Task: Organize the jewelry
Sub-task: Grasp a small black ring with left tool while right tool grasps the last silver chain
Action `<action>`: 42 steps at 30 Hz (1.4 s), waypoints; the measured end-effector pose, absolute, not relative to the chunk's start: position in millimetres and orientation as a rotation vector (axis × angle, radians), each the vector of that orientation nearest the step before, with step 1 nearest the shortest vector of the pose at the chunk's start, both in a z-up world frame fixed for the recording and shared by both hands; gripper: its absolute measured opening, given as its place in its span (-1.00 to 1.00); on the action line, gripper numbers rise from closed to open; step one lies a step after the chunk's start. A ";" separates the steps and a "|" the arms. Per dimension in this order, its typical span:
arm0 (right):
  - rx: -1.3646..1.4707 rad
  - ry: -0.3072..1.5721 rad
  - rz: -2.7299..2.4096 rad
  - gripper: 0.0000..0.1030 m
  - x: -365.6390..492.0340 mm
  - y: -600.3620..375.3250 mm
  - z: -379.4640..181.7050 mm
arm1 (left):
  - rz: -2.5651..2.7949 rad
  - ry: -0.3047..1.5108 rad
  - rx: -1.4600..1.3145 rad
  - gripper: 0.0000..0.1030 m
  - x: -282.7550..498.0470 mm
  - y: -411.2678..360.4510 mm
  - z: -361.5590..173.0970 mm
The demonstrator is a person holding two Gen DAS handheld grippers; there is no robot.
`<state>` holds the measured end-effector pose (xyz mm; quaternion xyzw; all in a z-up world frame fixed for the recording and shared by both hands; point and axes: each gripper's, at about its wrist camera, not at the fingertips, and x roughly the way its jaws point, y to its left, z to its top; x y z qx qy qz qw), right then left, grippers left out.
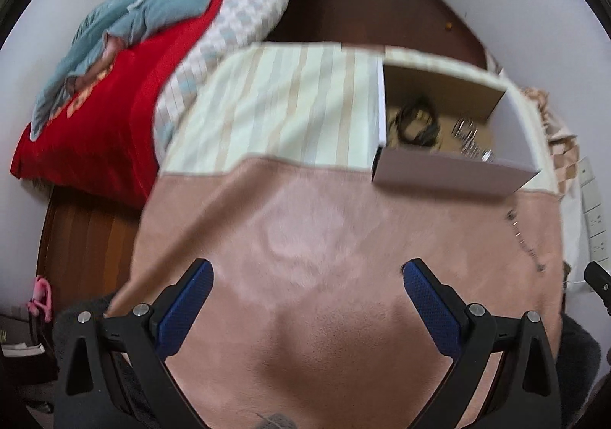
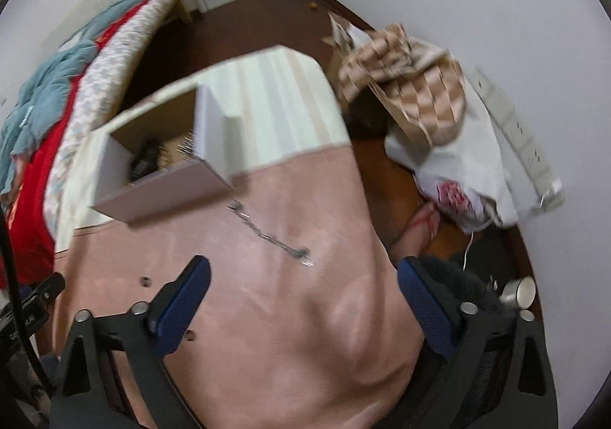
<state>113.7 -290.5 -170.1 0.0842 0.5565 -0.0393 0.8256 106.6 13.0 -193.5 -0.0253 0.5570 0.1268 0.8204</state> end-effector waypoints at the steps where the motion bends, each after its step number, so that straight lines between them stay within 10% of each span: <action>1: 0.182 1.193 -0.087 0.67 113.9 -294.2 -180.9 | 0.275 1.196 -0.043 0.98 107.2 10.5 -201.4; 15: 0.064 1.207 -0.002 -0.18 132.8 -269.5 -253.0 | 0.279 1.285 0.029 0.98 119.8 -2.0 -252.4; 18: -0.017 1.168 -0.014 -0.81 132.9 -258.0 -255.3 | 0.278 1.294 0.025 0.98 120.7 -0.4 -255.0; 42: 0.266 1.159 0.218 -0.93 141.6 -245.0 -210.3 | 0.182 1.282 -0.038 0.97 133.1 -9.0 -257.4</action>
